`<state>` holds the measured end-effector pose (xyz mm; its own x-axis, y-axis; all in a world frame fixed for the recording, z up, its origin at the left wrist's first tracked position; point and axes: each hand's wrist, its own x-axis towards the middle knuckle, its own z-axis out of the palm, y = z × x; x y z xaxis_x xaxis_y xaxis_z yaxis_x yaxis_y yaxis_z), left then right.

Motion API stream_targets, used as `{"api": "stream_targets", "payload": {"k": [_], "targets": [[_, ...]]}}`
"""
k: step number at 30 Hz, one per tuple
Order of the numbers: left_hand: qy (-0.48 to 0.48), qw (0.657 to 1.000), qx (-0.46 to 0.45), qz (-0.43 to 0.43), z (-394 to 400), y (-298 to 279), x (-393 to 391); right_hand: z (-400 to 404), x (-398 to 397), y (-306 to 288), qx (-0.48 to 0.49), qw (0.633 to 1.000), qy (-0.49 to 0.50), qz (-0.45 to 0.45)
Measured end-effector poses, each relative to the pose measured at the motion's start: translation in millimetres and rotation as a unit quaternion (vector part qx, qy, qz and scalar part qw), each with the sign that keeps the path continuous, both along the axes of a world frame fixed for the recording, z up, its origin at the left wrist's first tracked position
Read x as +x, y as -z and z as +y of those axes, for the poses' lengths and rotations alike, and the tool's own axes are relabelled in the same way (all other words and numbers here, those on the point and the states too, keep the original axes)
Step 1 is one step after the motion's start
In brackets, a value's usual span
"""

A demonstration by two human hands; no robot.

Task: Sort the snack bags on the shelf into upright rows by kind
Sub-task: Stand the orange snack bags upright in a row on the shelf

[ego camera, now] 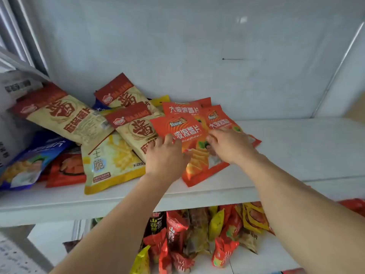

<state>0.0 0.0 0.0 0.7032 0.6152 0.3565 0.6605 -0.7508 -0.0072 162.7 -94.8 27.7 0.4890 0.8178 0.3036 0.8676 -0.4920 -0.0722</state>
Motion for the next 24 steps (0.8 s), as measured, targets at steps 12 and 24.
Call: {"api": "stream_targets", "payload": {"k": [12,24], "targets": [[-0.164,0.985,-0.046,-0.030,6,26,41,66,61,10,0.102,0.943,0.018,0.316],[-0.184,0.962,-0.131,-0.155,3,27,45,93,87,31,0.160,0.733,0.033,0.661]]}}
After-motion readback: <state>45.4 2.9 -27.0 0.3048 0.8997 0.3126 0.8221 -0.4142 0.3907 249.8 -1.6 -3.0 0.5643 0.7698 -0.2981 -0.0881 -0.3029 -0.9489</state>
